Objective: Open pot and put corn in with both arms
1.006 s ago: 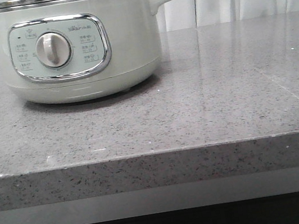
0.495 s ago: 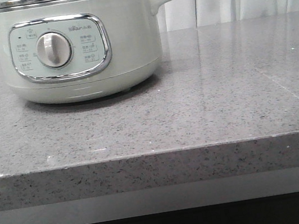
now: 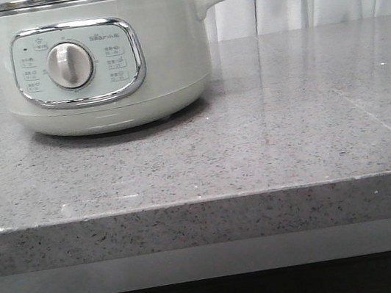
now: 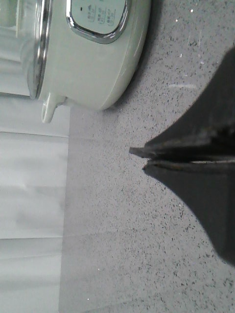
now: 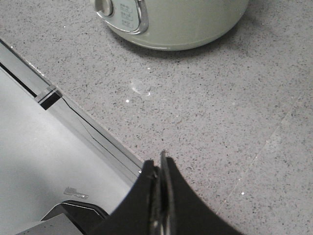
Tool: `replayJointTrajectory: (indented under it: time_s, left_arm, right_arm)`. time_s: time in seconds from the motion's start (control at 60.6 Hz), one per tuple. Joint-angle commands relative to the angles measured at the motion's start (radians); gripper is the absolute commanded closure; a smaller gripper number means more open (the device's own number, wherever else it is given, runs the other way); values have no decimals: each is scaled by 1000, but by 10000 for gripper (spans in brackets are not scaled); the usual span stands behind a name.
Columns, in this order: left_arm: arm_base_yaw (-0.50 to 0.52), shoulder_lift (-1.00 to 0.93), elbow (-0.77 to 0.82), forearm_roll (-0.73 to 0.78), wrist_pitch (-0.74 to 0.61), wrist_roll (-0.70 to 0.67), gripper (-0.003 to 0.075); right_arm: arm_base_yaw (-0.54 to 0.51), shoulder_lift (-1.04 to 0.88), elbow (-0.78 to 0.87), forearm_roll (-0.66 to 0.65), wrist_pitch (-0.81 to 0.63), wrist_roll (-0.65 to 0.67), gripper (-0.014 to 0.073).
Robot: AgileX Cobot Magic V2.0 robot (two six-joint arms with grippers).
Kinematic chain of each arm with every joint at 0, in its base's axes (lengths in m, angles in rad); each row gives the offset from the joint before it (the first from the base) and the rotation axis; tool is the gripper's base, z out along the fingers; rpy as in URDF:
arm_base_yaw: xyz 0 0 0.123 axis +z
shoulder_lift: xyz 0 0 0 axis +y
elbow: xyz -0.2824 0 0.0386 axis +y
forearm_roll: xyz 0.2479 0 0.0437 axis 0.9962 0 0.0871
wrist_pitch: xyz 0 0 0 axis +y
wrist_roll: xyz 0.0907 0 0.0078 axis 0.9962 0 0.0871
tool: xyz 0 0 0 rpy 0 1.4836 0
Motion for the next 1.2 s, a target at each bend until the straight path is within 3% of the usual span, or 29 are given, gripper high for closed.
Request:
replayJointTrajectory:
  time_s: [0.0,1.072,1.188]
  left_arm:
    - [5,-16,14,-6,-147,-5,741]
    - [5,-16,10,-6,-145,-5,741]
    - [5,-16,10,-6,-145,-5,741]
  right_arm:
    - [-7,-6,-24,1,-58,-7,660]
    - [-7,-6,-18,2,-59,-7,660]
    - [-97,-57,47,-18,-135,-8,660]
